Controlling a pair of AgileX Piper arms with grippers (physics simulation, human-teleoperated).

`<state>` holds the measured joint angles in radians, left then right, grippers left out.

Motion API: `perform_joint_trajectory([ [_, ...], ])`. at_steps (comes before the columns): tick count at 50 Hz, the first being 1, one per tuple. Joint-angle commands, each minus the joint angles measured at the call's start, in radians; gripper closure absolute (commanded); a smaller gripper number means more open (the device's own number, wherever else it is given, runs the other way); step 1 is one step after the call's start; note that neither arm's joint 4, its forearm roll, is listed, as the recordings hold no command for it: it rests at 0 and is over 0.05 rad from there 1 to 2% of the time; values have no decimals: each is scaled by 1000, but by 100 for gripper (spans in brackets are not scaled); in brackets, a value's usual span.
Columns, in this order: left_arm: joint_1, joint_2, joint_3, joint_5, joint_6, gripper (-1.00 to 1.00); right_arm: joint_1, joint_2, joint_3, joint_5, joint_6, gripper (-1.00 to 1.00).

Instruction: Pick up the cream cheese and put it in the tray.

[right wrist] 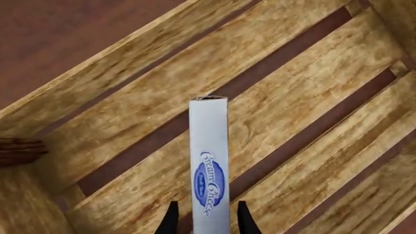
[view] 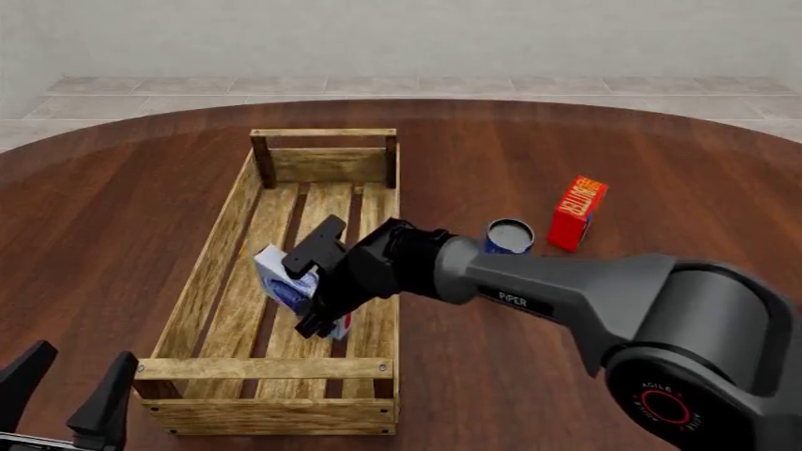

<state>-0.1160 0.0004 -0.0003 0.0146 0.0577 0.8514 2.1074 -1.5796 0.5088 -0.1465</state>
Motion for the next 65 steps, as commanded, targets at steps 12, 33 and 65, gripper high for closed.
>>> perform_joint_trajectory([
  [12, -5, 0, 0, 6, -4, -100, -2, 5, 1, -3, -13, -100],
  [33, -8, 0, 0, 6, -4, -100, 1, -55, -1, 38, -38, -100],
  [65, -17, 0, 0, 8, 2, -100, -13, -221, 64, 81, -153, -100],
])
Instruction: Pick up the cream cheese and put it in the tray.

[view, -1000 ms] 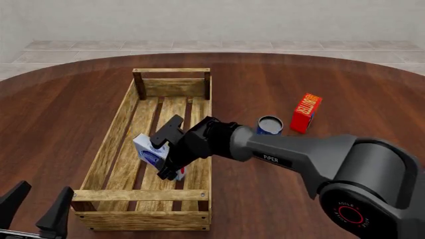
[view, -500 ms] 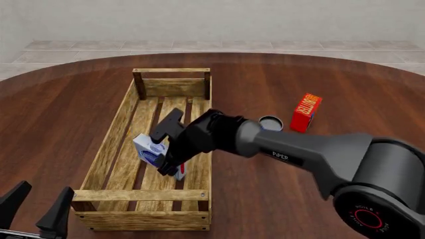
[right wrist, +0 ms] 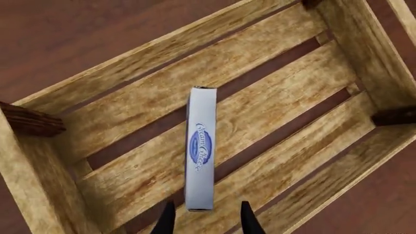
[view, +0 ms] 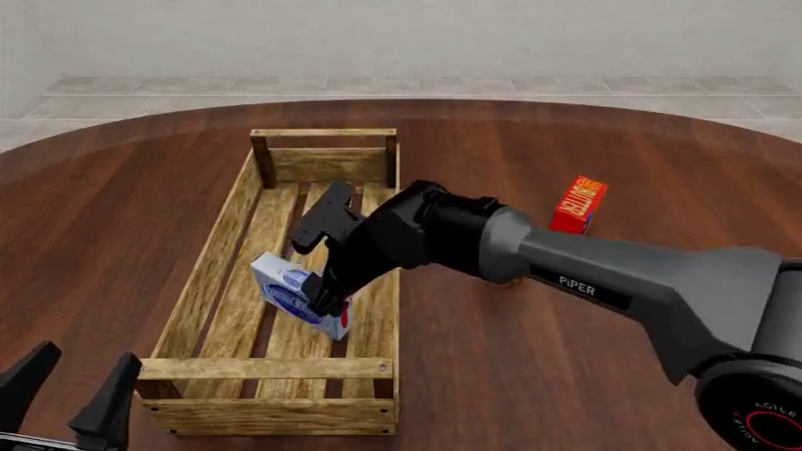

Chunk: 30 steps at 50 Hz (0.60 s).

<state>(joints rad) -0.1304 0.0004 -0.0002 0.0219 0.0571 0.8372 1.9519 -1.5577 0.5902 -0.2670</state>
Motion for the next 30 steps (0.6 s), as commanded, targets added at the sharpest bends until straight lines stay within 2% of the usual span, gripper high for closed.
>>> perform_joint_trajectory([
  [1, -3, 0, 0, 1, 2, -100, 1, -66, 42, -1, -32, -100],
  [15, -4, 1, 0, 4, 8, -100, -11, -198, 133, -26, -40, -100],
  [22, -4, 1, 0, 3, 8, -100, -32, -294, 272, -97, -69, -100],
  [30, -3, 2, -1, 4, 10, -100, -54, -430, 378, -147, -38, -100],
])
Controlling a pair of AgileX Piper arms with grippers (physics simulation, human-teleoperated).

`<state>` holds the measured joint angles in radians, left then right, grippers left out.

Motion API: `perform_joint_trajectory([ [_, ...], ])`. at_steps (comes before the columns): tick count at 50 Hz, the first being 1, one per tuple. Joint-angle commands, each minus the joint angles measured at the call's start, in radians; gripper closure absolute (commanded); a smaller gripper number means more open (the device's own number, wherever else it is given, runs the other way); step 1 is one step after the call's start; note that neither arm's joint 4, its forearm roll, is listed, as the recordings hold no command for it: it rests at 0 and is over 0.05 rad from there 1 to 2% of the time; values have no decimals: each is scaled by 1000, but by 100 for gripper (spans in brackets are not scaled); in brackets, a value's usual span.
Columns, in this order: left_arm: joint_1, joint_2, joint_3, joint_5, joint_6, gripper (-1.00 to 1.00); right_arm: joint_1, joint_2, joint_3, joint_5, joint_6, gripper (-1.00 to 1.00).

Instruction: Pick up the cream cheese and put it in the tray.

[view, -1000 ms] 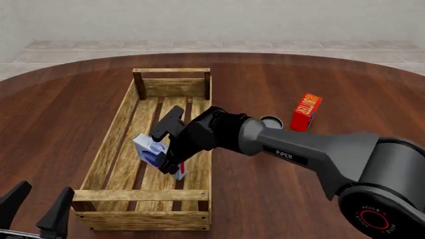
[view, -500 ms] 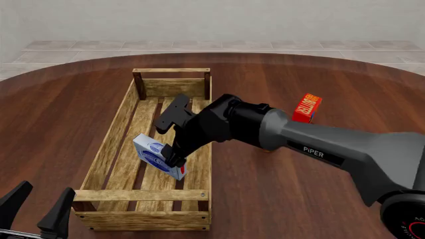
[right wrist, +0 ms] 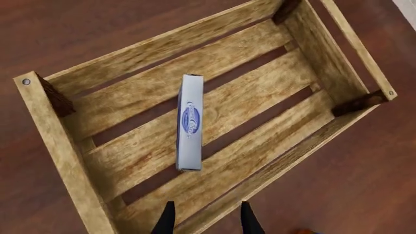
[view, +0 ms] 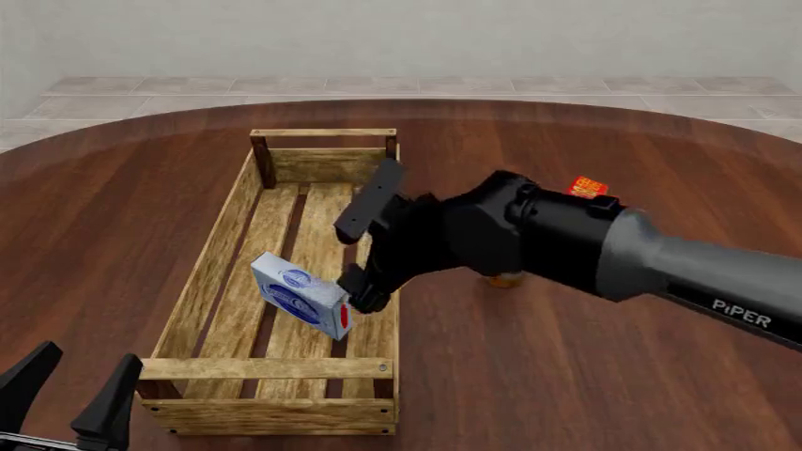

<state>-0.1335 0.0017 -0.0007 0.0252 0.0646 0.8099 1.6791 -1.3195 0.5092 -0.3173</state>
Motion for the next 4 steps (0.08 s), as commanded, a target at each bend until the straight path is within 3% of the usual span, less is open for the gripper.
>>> perform_joint_trajectory([
  [1, 0, 0, 0, 1, 2, -100, -28, -174, 150, -73, 22, -100],
  [4, 1, -1, 1, 1, 2, -100, -29, -210, 196, -94, 30, -100],
])
